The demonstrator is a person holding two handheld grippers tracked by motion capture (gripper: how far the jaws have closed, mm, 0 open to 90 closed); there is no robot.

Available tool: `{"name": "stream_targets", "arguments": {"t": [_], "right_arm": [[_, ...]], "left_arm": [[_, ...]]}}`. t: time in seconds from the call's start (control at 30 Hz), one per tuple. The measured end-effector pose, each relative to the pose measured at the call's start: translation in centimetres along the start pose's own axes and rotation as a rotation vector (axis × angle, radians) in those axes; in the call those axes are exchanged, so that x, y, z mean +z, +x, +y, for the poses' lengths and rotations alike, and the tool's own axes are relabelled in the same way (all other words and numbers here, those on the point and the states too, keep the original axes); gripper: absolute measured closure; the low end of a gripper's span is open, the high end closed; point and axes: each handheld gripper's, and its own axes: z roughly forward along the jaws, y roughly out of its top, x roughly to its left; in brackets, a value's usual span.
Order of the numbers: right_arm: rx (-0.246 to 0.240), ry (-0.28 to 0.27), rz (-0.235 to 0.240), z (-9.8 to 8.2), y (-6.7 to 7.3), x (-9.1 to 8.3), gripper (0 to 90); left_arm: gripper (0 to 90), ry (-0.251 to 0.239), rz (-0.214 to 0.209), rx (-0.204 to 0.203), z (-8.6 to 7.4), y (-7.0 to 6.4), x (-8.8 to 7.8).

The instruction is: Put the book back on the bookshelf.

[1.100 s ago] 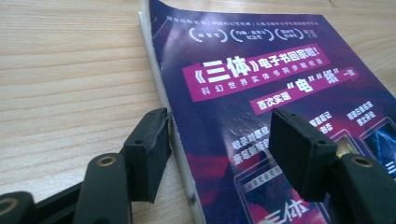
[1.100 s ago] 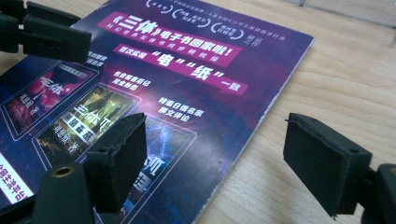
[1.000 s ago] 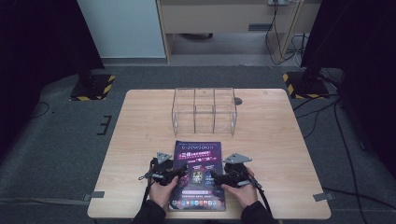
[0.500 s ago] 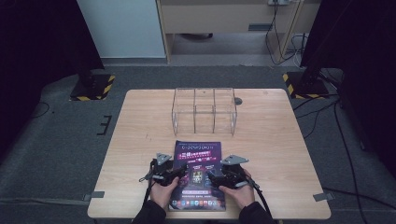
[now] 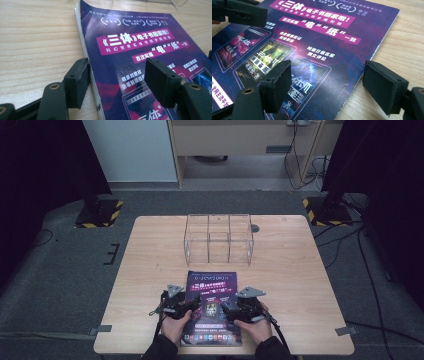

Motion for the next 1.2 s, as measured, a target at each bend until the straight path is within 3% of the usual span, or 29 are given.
{"name": "stream_targets", "arguments": {"t": [0.23, 0.33, 0.5, 0.73, 0.97, 1.07, 1.2], "right_arm": [[-0.004, -0.001, 0.008, 0.0, 0.0, 0.0, 22.3], [0.004, -0.002, 0.006, 0.0, -0.1, 0.0, 22.3], [0.002, -0.006, 0.007, 0.0, -0.2, 0.0, 22.5], [0.003, -0.005, -0.004, -0.1, -0.4, -0.1, 22.5], [0.011, -0.005, -0.009, -0.1, -0.5, -0.1, 22.6], [0.012, -0.006, -0.009, -0.1, -0.5, -0.1, 23.3], [0.011, -0.008, -0.007, -0.1, -0.6, -0.2, 24.1]], "left_arm": [[39.7, -0.016, -0.026, -0.081, -0.1, 0.5, -0.2], [39.9, -0.017, -0.044, -0.093, -0.1, 0.6, -0.5], [41.7, -0.069, -0.107, -0.117, -0.1, 0.5, -1.5], [41.7, -0.062, -0.2, -0.118, -0.6, 0.6, -2.4], [41.8, -0.09, -0.273, -0.095, -0.6, 0.1, -2.7], [41.9, -0.092, -0.282, -0.063, -0.7, -0.6, -2.4], [40.6, -0.055, -0.274, -0.033, -0.8, -1.0, -1.7]]}}
